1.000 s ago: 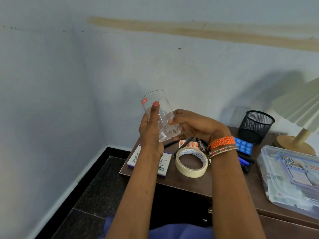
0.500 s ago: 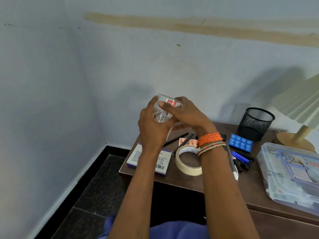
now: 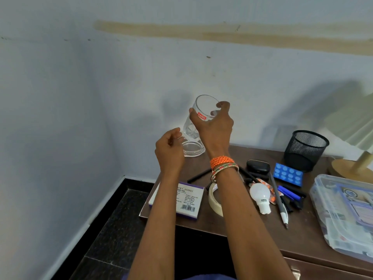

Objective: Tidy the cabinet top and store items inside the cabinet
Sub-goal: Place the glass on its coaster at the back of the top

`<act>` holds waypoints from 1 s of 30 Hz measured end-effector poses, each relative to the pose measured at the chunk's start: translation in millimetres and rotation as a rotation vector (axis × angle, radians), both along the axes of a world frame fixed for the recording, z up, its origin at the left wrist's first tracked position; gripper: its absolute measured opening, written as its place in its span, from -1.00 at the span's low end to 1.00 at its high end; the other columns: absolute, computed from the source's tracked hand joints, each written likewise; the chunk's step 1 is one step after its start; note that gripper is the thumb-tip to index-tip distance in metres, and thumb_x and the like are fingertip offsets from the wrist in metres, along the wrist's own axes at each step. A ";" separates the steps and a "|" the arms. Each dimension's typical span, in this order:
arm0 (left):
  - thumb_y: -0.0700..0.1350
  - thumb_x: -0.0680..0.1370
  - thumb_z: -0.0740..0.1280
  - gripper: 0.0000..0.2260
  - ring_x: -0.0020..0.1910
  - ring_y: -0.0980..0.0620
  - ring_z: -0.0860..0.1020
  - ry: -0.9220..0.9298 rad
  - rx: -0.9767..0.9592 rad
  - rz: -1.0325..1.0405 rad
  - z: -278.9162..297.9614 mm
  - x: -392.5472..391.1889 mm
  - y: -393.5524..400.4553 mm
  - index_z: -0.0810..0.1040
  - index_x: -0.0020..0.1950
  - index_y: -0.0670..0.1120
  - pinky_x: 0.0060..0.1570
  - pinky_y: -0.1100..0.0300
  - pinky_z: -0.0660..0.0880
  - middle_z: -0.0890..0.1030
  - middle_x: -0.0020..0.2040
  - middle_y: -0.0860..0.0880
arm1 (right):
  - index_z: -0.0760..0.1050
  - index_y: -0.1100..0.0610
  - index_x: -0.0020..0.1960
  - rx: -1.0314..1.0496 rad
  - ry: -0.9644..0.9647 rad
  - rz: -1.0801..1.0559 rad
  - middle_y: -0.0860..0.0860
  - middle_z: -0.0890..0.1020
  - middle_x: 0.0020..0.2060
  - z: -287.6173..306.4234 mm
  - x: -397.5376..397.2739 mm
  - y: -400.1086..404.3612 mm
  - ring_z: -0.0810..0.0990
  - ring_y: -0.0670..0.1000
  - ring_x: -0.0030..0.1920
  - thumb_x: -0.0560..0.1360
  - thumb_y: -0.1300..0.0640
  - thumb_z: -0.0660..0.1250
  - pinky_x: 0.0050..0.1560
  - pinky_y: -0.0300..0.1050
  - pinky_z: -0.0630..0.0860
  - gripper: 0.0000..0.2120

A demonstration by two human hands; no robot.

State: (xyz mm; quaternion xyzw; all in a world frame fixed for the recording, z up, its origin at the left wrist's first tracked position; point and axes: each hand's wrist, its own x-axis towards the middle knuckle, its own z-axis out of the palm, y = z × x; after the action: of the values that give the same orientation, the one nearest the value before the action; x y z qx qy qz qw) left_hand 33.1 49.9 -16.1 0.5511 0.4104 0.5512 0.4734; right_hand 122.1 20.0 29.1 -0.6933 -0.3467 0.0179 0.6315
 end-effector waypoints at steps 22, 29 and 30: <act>-0.01 0.64 -0.01 -0.54 0.43 -0.20 0.29 -0.323 -0.644 -0.164 -5.4 2.7 29.3 0.14 0.51 -0.15 0.38 0.03 0.27 0.26 0.45 -0.29 | 0.22 0.19 0.40 -0.182 0.028 0.070 0.18 0.45 0.29 -38.5 6.1 58.9 0.41 0.15 0.31 0.34 -0.02 0.52 0.30 0.04 0.38 -0.22; -0.02 0.64 -0.03 -0.55 0.41 -0.20 0.32 -0.340 -0.633 -0.163 -2.5 -0.5 30.8 0.16 0.50 -0.15 0.38 0.04 0.28 0.30 0.42 -0.30 | 0.22 0.21 0.41 -0.287 -0.029 0.036 0.19 0.44 0.31 -36.3 7.4 63.4 0.43 0.19 0.30 0.35 -0.07 0.51 0.23 0.03 0.41 -0.21; -0.02 0.64 -0.03 -0.56 0.41 -0.20 0.32 -0.337 -0.628 -0.162 -2.9 -0.8 31.1 0.17 0.50 -0.15 0.38 0.03 0.29 0.31 0.42 -0.30 | 0.23 0.21 0.41 -0.294 -0.031 0.040 0.19 0.44 0.31 -36.1 8.0 63.5 0.43 0.20 0.30 0.35 -0.07 0.51 0.23 0.03 0.42 -0.21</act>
State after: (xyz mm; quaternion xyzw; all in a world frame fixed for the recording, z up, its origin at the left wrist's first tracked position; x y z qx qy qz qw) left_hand 32.3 81.0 -19.0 0.3109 0.4309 0.4420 0.7227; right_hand 130.1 83.4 -7.0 -0.7716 -0.3638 0.0702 0.5171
